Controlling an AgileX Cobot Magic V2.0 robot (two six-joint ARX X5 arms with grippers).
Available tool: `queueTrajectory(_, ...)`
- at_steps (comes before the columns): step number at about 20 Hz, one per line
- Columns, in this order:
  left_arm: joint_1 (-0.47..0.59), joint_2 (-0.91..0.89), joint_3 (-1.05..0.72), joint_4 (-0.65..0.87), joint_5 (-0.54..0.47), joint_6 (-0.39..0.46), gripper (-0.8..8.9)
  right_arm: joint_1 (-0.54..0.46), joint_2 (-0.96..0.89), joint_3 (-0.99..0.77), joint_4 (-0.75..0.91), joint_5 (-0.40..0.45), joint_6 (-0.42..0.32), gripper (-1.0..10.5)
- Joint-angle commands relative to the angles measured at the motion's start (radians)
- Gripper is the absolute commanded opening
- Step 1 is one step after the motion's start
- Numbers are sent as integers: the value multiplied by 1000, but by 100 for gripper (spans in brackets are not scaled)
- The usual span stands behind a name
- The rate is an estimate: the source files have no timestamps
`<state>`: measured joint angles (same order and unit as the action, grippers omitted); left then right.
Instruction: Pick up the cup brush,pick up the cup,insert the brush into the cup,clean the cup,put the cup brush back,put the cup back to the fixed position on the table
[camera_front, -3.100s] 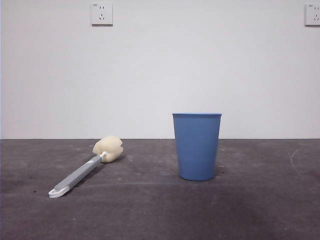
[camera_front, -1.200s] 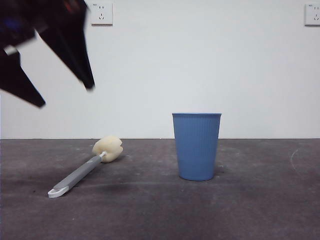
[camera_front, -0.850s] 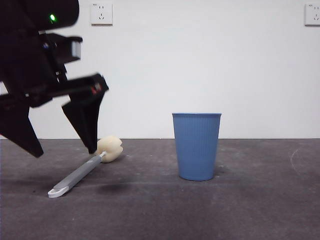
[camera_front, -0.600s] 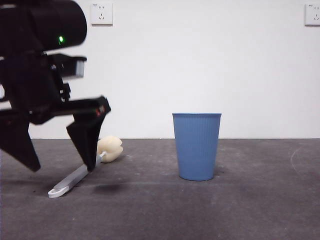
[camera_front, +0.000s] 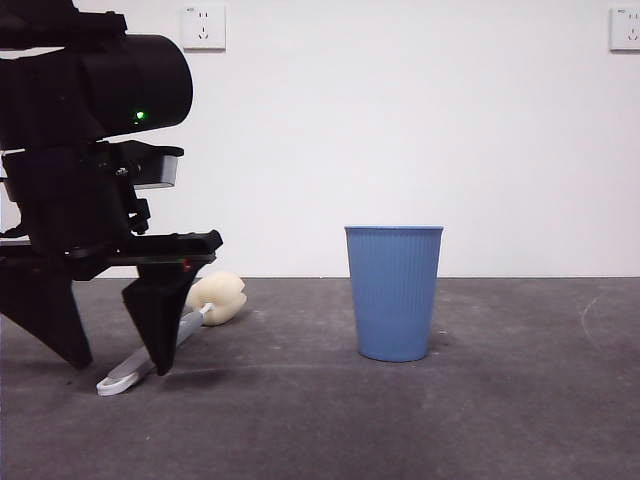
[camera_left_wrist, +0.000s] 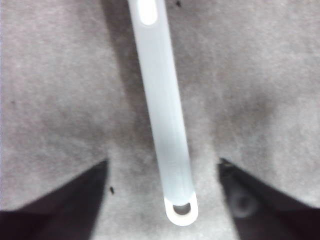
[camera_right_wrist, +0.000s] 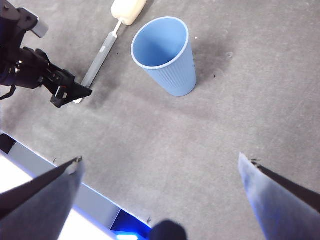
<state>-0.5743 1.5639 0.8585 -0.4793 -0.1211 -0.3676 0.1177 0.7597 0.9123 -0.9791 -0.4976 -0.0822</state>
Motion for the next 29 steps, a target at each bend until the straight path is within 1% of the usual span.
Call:
queueTrajectory(1, -14, 5, 1, 1, -2, -6, 109, 2, -1, 0, 5, -2, 7, 531)
queueTrajectory(2, -14, 5, 1, 0, -2, -6, 86, 2, -1, 0, 5, -2, 7, 531)
queueTrajectory(6, -14, 5, 1, 0, 26, -6, 83, 2, -1, 0, 5, -2, 7, 531)
queueTrajectory(8, -14, 5, 1, -1, 26, -6, -1, 2, -1, 0, 5, -2, 7, 531)
queueTrajectory(9, -14, 5, 1, -1, 26, -6, -8, 2, -1, 0, 5, -2, 7, 531)
queueTrajectory(13, -13, -11, 1, -4, 26, -6, -8, 2, 0, 0, 5, -2, 10, 531)
queueTrajectory(15, -13, -39, 2, -5, 25, -6, -8, 2, 0, 0, 5, -2, 52, 532)
queueTrajectory(16, -13, -55, 2, -5, 24, -6, -8, 2, 0, 0, 5, -2, 56, 532)
queueTrajectory(23, -13, -179, 16, -40, 25, 3, -8, 2, 6, 0, 10, -4, 55, 532)
queueTrajectory(24, -13, -208, 16, -47, 26, 6, -8, 2, 16, -1, 13, -27, 56, 532)
queueTrajectory(26, -13, -281, 16, -79, 39, 38, -8, 2, 55, -6, 32, -132, 60, 532)
queueTrajectory(27, -13, -322, 16, -97, 48, 55, -8, 2, 81, -10, 51, -158, 60, 531)
queueTrajectory(29, -13, -412, 16, -136, 47, 67, -8, 14, 132, -18, 119, -159, 60, 532)
